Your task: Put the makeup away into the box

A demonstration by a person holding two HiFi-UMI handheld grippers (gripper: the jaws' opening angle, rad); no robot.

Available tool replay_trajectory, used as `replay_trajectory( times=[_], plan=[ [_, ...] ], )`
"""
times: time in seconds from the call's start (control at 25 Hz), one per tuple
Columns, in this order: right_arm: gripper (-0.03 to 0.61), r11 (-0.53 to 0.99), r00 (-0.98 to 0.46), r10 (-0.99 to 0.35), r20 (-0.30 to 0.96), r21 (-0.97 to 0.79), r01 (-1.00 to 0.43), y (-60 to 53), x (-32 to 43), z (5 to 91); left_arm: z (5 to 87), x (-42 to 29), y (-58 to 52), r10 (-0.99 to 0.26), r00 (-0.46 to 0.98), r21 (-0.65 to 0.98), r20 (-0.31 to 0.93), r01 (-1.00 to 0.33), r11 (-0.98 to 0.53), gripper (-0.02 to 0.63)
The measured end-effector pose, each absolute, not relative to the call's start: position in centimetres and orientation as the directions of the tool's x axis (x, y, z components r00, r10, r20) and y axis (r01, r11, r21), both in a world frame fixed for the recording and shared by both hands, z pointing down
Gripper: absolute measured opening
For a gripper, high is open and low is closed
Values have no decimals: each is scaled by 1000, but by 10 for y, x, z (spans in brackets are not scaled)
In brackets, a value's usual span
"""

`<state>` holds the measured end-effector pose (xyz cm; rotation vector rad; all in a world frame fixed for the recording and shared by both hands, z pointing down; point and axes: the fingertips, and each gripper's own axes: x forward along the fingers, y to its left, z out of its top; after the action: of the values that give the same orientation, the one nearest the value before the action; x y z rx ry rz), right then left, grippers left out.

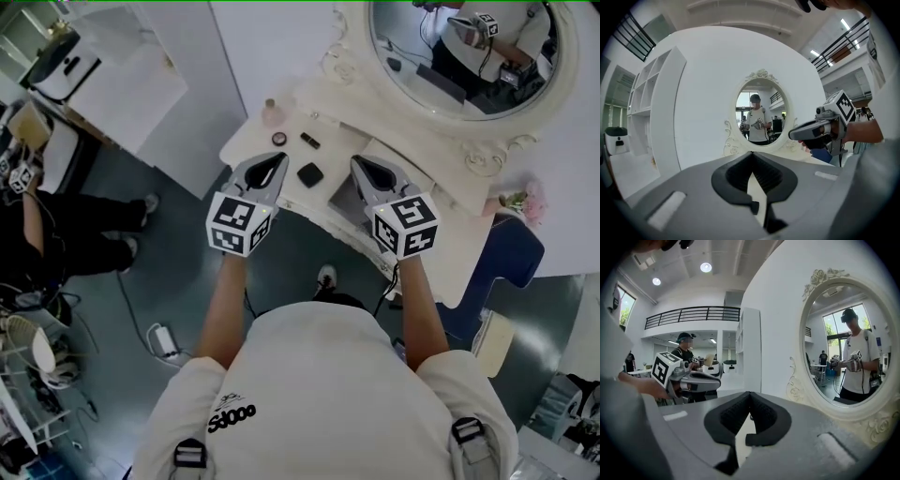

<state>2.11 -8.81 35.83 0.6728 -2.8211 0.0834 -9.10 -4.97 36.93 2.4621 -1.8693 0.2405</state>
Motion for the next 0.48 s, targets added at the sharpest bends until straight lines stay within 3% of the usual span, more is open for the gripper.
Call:
replay_trajectory(
  times=[0.48],
  plan=[
    [2, 917, -867, -370, 333, -20, -399, -189, -2, 393, 402, -97, -135, -942, 239, 60, 237, -971, -232, 18]
  ],
)
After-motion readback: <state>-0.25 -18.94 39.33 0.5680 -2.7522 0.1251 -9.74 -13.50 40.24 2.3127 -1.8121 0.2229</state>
